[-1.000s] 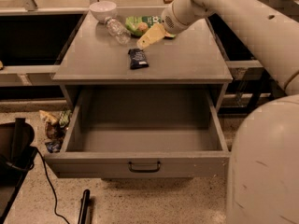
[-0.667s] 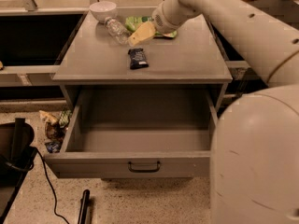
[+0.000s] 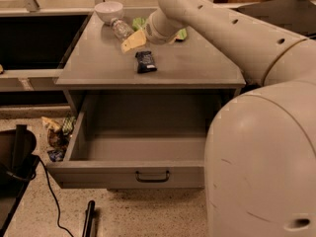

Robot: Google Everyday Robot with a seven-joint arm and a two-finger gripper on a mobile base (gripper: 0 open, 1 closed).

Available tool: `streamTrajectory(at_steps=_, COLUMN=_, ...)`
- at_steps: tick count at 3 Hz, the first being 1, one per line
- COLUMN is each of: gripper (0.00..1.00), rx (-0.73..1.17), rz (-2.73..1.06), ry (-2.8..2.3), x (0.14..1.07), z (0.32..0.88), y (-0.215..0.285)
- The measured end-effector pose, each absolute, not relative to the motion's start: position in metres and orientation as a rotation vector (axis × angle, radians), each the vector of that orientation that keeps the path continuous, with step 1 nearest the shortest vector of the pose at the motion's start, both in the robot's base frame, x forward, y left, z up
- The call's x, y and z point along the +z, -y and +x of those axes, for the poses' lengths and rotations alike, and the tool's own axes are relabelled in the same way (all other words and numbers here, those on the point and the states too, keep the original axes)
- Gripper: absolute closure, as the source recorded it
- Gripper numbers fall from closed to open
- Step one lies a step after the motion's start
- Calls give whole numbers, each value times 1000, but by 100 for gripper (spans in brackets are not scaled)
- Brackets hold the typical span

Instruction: Place rxbar blueberry into top drawer

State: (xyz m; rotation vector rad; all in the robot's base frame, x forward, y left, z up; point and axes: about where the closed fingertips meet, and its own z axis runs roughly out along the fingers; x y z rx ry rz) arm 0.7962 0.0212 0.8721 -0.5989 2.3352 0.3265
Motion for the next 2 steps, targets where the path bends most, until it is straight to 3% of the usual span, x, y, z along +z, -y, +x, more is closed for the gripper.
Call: streamTrajectory(at_steps=2, gripper=0, rx=303, rz=-488, ry=-2406, x=832, z=786, y=-31)
